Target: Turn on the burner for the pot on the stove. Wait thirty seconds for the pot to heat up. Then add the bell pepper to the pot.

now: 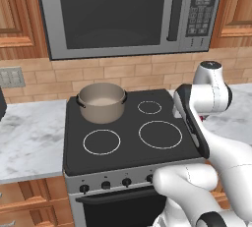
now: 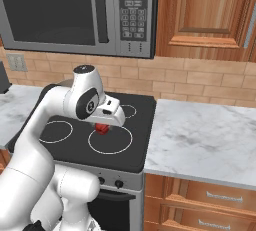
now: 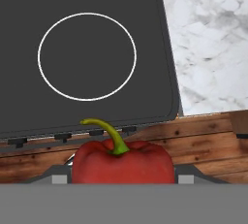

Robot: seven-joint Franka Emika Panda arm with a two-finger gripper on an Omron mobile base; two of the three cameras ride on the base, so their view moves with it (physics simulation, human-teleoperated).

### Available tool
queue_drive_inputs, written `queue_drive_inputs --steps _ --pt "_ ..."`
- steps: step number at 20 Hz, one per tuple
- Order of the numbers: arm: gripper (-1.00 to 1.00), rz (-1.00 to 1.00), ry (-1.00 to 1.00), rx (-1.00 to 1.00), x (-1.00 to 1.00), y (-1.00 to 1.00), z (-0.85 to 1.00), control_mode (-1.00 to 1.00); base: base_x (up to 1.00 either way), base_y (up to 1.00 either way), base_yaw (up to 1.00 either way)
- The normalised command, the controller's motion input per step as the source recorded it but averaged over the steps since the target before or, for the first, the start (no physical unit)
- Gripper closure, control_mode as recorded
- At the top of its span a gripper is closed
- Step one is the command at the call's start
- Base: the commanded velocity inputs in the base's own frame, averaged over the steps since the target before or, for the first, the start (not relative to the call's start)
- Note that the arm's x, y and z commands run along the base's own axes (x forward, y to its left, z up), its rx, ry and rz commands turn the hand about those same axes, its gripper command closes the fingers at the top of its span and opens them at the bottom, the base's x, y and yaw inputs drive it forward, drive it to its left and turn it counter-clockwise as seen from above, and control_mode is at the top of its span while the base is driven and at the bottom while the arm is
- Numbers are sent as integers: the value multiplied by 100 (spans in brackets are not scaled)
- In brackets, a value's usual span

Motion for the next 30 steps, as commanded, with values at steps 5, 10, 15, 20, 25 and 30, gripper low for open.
queue_drive_inputs --steps 5,10,15,20,25,30 --pt "100 0 0 0 0 0 0 -100 0 0 0" --pt "100 0 0 0 0 0 0 -100 0 0 0" --pt "100 0 0 0 0 0 0 -100 0 0 0" --pt "100 0 0 0 0 0 0 -100 0 0 0" --pt "100 0 0 0 0 0 0 -100 0 0 0" --pt "100 0 0 0 0 0 0 -100 0 0 0"
